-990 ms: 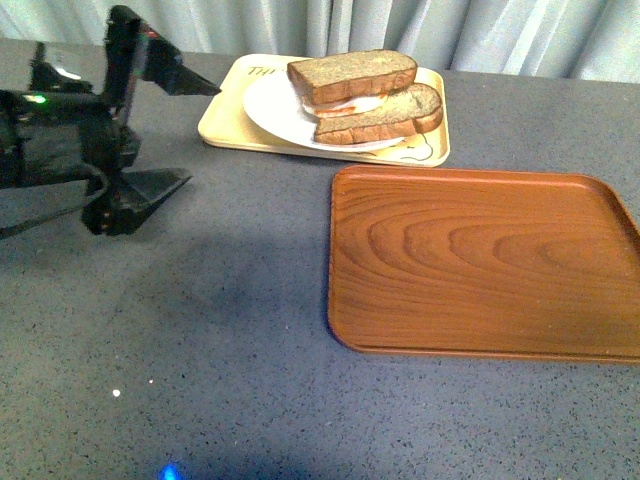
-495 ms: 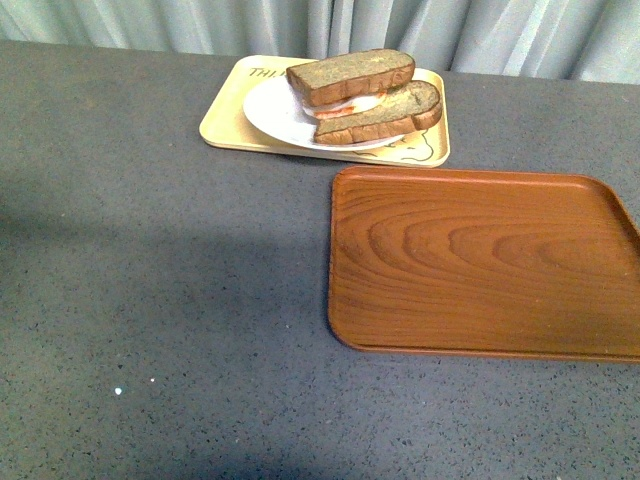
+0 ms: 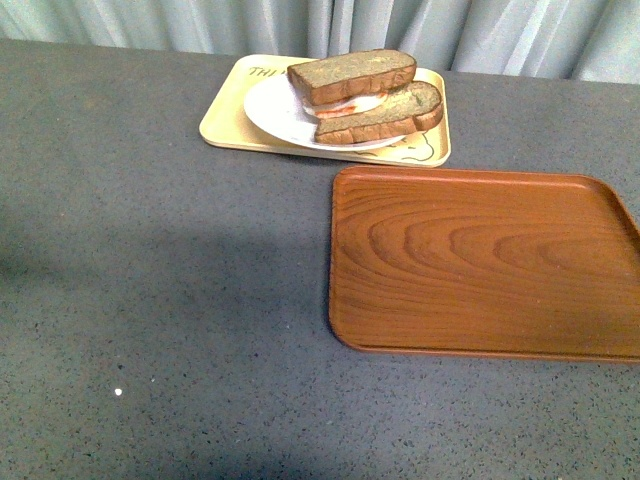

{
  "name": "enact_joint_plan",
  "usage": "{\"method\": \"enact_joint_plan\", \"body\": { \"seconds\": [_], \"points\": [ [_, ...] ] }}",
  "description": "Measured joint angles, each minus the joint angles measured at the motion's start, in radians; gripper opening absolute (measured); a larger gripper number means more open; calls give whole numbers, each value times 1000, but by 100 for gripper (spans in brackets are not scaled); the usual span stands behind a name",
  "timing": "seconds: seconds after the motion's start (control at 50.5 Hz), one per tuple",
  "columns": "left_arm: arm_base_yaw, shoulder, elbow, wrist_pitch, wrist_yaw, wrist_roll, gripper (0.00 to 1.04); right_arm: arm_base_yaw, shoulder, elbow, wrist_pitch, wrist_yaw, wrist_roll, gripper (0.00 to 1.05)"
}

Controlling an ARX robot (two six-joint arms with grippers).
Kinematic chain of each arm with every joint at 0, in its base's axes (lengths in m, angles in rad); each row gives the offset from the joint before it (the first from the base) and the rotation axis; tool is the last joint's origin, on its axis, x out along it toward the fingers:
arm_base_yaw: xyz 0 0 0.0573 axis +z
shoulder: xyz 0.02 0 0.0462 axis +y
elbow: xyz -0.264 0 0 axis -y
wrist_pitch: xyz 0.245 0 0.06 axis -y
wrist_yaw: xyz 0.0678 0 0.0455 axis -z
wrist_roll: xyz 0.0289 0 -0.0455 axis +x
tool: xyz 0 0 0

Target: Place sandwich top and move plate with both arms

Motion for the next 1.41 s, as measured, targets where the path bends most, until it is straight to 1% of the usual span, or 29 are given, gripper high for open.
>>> {"method": "enact_joint_plan", "body": {
  "seconds": [0.119, 0.277, 0.851, 1.406],
  "points": [
    [0, -138, -12, -113, 0, 2, 2, 0, 0, 0, 0, 0, 0, 96],
    [0, -246, -21, -207, 0, 2, 2, 0, 0, 0, 0, 0, 0, 96],
    [0, -549, -21, -489, 0, 2, 2, 0, 0, 0, 0, 0, 0, 96],
    [0, -706, -21, -645, 0, 2, 2, 0, 0, 0, 0, 0, 0, 96]
  ]
}}
